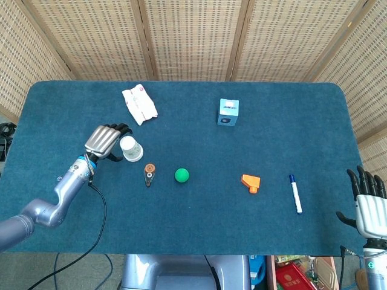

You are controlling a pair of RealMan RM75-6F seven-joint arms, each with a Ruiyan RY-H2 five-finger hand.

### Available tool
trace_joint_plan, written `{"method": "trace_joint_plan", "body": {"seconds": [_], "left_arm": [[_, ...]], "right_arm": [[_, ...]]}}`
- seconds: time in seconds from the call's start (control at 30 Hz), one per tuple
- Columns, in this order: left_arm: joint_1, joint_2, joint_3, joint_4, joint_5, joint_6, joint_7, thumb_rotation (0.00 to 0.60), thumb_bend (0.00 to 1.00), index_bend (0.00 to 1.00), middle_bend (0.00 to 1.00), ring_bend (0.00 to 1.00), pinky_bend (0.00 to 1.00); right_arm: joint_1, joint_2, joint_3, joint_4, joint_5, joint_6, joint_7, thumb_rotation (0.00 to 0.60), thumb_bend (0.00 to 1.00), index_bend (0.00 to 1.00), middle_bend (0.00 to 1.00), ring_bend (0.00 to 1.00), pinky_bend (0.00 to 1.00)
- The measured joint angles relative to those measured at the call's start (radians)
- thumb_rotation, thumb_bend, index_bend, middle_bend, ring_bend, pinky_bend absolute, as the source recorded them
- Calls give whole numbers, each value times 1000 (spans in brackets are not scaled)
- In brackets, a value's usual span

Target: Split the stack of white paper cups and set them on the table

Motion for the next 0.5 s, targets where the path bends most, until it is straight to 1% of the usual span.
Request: {"method": "trace_joint_plan", "body": {"seconds": [0.23, 0.5], "left_arm": [[-17, -41, -1, 53, -21, -2, 8, 600, 76, 381, 295, 325, 397], [-35, -82, -7, 96, -42, -3, 8, 600, 76, 381, 296, 328, 399]], "right_arm": [[2, -1, 1, 6, 9, -8, 4, 600, 0, 0, 0, 0, 0], [4, -2, 1, 11, 16, -16, 6, 600, 0, 0, 0, 0, 0]]}}
